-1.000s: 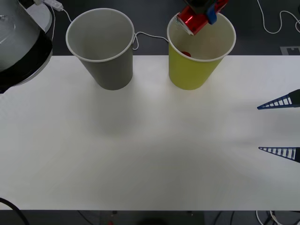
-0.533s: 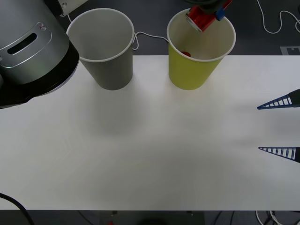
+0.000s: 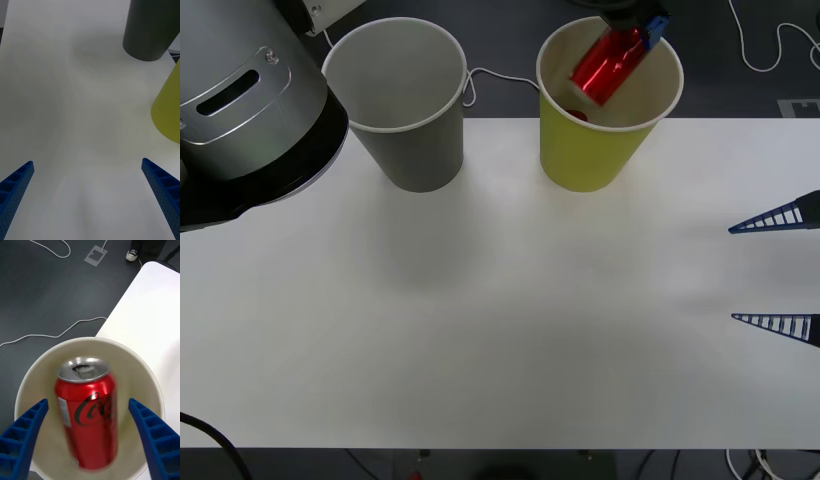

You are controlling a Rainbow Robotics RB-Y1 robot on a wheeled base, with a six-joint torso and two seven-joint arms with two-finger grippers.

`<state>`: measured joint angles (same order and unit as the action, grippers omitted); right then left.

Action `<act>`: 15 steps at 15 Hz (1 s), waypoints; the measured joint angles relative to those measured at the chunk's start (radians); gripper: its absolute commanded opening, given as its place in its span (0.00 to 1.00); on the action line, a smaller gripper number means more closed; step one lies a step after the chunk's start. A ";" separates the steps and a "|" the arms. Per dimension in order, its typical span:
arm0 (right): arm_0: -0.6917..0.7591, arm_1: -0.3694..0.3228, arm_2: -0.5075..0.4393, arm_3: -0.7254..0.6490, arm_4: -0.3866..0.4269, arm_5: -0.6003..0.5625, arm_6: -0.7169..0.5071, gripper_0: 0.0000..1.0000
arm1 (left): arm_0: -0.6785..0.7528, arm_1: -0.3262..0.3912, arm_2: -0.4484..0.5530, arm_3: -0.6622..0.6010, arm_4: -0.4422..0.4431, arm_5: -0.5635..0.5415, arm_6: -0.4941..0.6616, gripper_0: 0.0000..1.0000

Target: Put the can into the green bin and the plastic bottle into the gray bin

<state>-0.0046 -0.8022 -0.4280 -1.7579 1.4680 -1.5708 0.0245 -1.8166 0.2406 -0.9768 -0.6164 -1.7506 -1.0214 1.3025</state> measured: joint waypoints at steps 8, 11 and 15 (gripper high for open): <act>0.000 0.000 0.000 0.000 0.000 0.000 0.000 1.00 | 0.002 0.083 0.064 -0.071 0.042 -0.141 -0.055 1.00; 0.000 0.000 0.000 0.000 0.000 0.000 0.000 1.00 | 0.003 0.174 0.066 -0.182 0.065 -0.243 -0.072 1.00; 0.000 0.000 0.000 0.000 0.000 0.000 0.000 1.00 | 0.044 0.329 0.084 -0.396 0.106 -0.363 -0.077 1.00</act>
<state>-0.0046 -0.8022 -0.4280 -1.7579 1.4680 -1.5708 0.0246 -1.7728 0.5699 -0.8930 -1.0122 -1.6449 -1.3844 1.2258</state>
